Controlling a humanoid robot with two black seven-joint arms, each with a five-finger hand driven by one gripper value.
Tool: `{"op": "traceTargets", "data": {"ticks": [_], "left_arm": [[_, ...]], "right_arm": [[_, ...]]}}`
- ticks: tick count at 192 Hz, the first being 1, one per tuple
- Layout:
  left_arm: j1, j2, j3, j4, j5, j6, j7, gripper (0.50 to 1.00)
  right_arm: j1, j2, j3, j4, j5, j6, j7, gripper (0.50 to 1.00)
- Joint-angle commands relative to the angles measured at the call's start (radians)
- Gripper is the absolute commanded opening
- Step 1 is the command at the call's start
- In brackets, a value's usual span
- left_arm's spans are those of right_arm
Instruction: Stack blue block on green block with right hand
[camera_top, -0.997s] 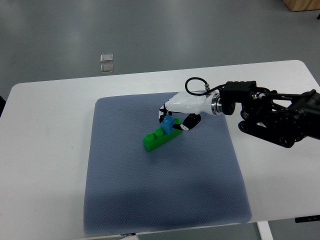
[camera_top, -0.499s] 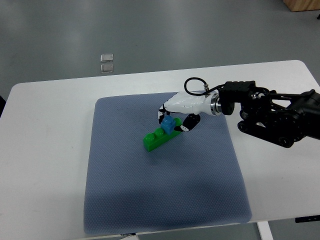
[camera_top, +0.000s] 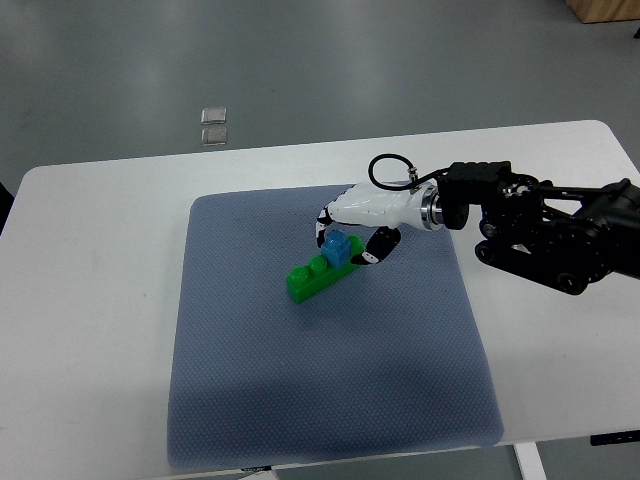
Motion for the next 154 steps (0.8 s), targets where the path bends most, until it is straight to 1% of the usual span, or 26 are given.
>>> {"op": "traceTargets", "data": {"ticks": [1,22,31,43,52,80,92,93,102,130,145,146,154], "left_arm": [[0.000,0.000,0.000,0.000,0.000,0.000,0.000,1.000],[0.000,0.000,0.000,0.000,0.000,0.000,0.000,1.000],[0.000,0.000,0.000,0.000,0.000,0.000,0.000,1.000],[0.000,0.000,0.000,0.000,0.000,-0.001,0.000,1.000],[-0.001,0.000,0.000,0.000,0.000,0.000,0.000,1.000],[0.000,0.000,0.000,0.000,0.000,0.000,0.000,1.000],[-0.001,0.000,0.000,0.000,0.000,-0.001,0.000,1.000],[-0.001,0.000,0.000,0.000,0.000,0.000,0.000,1.000],[0.000,0.000,0.000,0.000,0.000,0.000,0.000,1.000],[-0.001,0.000,0.000,0.000,0.000,-0.001,0.000,1.000],[-0.001,0.000,0.000,0.000,0.000,0.000,0.000,1.000],[0.000,0.000,0.000,0.000,0.000,0.000,0.000,1.000],[0.000,0.000,0.000,0.000,0.000,0.000,0.000,1.000]], "right_arm": [[0.000,-0.001,0.002,0.000,0.004,0.000,-0.001,0.858],[0.000,-0.001,0.002,0.000,0.007,0.000,-0.001,0.864],[0.000,-0.001,0.003,0.000,0.009,0.002,-0.001,0.895],[0.000,-0.001,0.006,0.000,0.010,0.003,-0.001,0.897],[0.002,-0.002,0.011,0.000,0.020,0.012,0.001,0.921],[0.005,-0.007,0.020,0.012,0.081,0.074,-0.001,0.926],[0.005,-0.008,0.022,0.012,0.089,0.077,-0.001,0.926],[0.017,-0.008,0.043,0.012,0.136,0.093,-0.001,0.926],[0.022,-0.011,0.068,0.012,0.179,0.114,-0.002,0.926],[0.023,-0.022,0.167,0.005,0.363,0.219,-0.004,0.926],[0.023,-0.024,0.181,0.002,0.389,0.230,-0.005,0.926],[0.019,-0.025,0.209,-0.006,0.453,0.254,-0.020,0.926],[0.015,-0.033,0.218,-0.021,0.498,0.265,-0.034,0.926]]}}
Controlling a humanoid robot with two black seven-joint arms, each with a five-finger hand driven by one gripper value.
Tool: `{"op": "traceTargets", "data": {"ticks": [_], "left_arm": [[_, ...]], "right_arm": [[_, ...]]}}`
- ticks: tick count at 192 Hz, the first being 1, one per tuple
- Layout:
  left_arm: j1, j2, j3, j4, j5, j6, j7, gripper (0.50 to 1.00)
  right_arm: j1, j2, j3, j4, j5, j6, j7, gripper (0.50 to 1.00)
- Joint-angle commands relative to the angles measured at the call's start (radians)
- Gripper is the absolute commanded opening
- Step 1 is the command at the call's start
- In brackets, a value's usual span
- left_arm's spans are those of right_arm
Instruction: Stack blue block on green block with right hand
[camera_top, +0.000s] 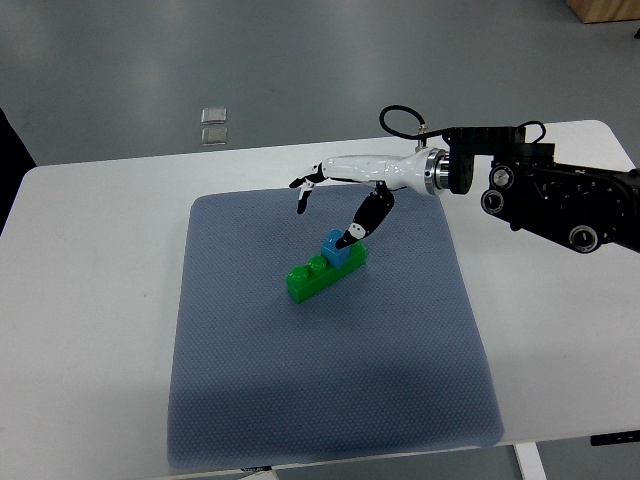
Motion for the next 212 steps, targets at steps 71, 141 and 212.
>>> {"op": "traceTargets", "data": {"ticks": [71,141,212], "left_arm": [[0.001,0.000,0.000,0.000,0.000,0.000,0.000,1.000],[0.001,0.000,0.000,0.000,0.000,0.000,0.000,1.000],[0.000,0.000,0.000,0.000,0.000,0.000,0.000,1.000]], "right_arm": [[-0.095,0.021,0.043,-0.196,0.536,0.036,-0.039,0.926],[-0.155,0.057,0.042,-0.285,0.960,0.047,-0.043,0.926],[-0.192,0.088,0.042,-0.287,1.228,-0.067,-0.114,0.926]]}}
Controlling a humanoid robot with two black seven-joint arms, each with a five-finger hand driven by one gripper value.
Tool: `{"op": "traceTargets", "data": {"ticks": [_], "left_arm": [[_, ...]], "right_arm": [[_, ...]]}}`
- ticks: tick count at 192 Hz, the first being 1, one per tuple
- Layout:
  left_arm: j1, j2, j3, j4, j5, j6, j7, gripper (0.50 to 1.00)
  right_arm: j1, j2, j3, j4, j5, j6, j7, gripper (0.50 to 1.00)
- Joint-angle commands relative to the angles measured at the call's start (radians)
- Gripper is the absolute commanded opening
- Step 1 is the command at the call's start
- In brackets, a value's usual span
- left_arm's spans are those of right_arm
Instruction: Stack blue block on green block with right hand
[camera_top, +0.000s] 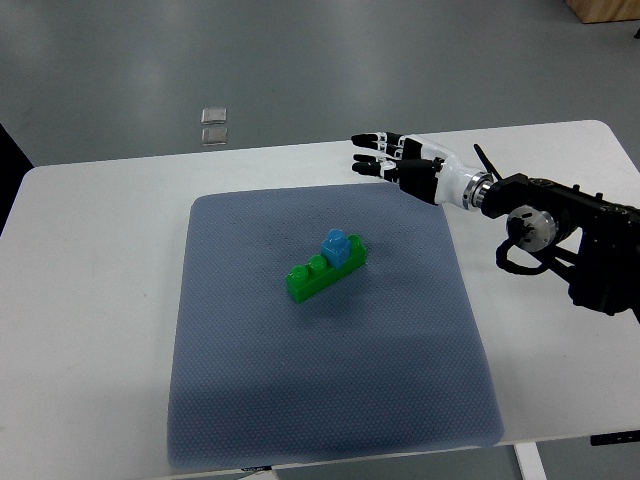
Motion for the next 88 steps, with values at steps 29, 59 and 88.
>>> {"op": "traceTargets", "data": {"ticks": [29,59,88], "left_arm": [[-0.001,0.000,0.000,0.000,0.000,0.000,0.000,1.000],[-0.001,0.000,0.000,0.000,0.000,0.000,0.000,1.000],[0.000,0.000,0.000,0.000,0.000,0.000,0.000,1.000]], "right_arm": [[-0.032,0.014,0.002,0.000,0.014,-0.084,0.004,0.926],[-0.034,0.018,0.003,0.003,0.014,-0.082,0.007,0.926],[-0.034,0.017,0.005,0.005,0.016,-0.085,0.007,0.926]]}}
